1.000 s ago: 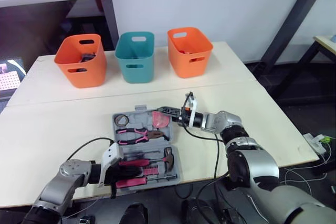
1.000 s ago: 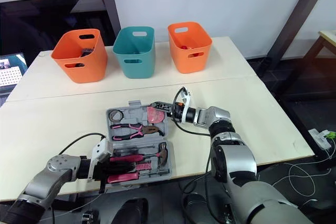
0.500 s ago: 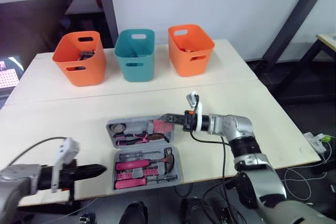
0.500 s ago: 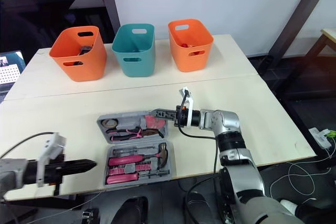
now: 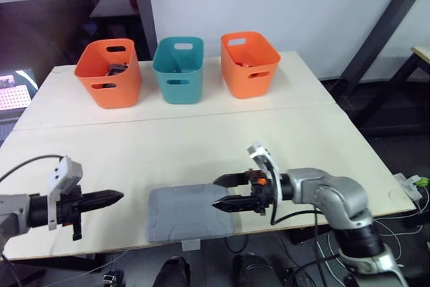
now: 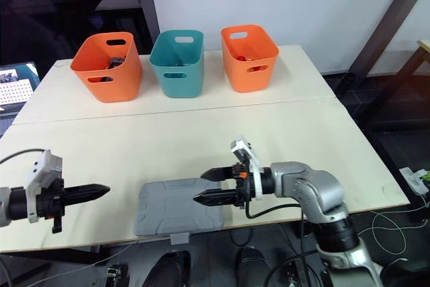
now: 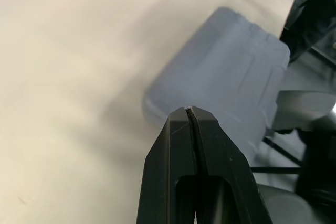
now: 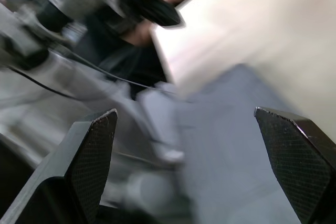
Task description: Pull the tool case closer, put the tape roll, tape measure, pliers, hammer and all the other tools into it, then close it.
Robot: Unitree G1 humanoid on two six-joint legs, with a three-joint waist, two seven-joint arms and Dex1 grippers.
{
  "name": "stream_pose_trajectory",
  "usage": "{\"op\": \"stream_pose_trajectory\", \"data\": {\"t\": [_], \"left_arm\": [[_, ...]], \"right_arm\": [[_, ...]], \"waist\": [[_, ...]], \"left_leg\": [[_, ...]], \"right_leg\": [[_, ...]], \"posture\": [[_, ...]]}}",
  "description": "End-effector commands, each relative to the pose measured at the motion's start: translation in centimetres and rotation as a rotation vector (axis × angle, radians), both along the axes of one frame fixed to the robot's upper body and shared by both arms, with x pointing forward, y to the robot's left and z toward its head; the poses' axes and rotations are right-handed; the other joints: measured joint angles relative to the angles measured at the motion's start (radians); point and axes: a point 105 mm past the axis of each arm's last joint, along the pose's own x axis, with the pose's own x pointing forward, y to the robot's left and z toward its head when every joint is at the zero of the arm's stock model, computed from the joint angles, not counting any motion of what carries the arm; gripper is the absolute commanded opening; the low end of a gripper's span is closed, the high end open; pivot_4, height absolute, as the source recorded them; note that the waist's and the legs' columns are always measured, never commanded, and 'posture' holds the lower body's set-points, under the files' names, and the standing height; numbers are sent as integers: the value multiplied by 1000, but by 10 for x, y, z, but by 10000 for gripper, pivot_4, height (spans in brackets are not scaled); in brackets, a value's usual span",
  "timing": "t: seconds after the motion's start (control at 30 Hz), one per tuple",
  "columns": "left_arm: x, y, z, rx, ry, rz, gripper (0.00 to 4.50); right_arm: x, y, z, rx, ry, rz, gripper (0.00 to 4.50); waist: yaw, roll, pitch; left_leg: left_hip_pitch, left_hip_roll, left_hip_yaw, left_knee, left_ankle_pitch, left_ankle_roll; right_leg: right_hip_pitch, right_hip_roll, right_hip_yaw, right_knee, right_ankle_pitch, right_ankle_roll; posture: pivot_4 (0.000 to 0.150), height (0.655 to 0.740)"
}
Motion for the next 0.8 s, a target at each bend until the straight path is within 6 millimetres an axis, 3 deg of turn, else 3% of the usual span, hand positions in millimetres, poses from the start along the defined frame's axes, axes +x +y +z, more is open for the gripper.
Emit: {"op": "stream_pose_trajectory", "data": {"t": [0.03,0.27,0.37,0.57,0.7,0.8], "left_arm": [[11,3,4,101,-84,6,0],[38,14,7,164,-219,38,0],[44,17,6,172,-221,44,0],[47,25,3,188,-221,52,0],[47,26,2,197,-216,48,0],[48,31,2,206,-218,56,0]], "right_arm": [[15,-20,11,-101,-254,-129,44238],[17,-75,11,-308,-430,-303,44238],[11,-87,12,-315,-402,-362,44238],[0,-88,12,-302,-389,-428,44238],[-5,-88,7,-297,-389,-451,44238],[-8,-84,3,-286,-375,-470,44238]], "waist": [[2,-1,0],[6,-3,1],[2,-5,2],[0,-5,2],[-9,-1,5],[-6,6,9]], "left_leg": [[0,0,0,0,0,0],[0,0,1,1,0,0],[0,0,1,0,0,0],[0,0,1,1,0,0],[0,-16,-34,1,1,1],[-1,-41,-79,0,1,2]], "right_leg": [[0,0,0,0,0,0],[1,0,0,0,0,0],[1,0,0,0,1,-1],[1,0,0,0,0,0],[20,-15,-30,1,-6,8],[35,-26,-56,4,-19,11]], "posture": [[1500,7400],[1500,7400],[1500,7400],[1500,7400],[1500,7400],[1500,7400]]}}
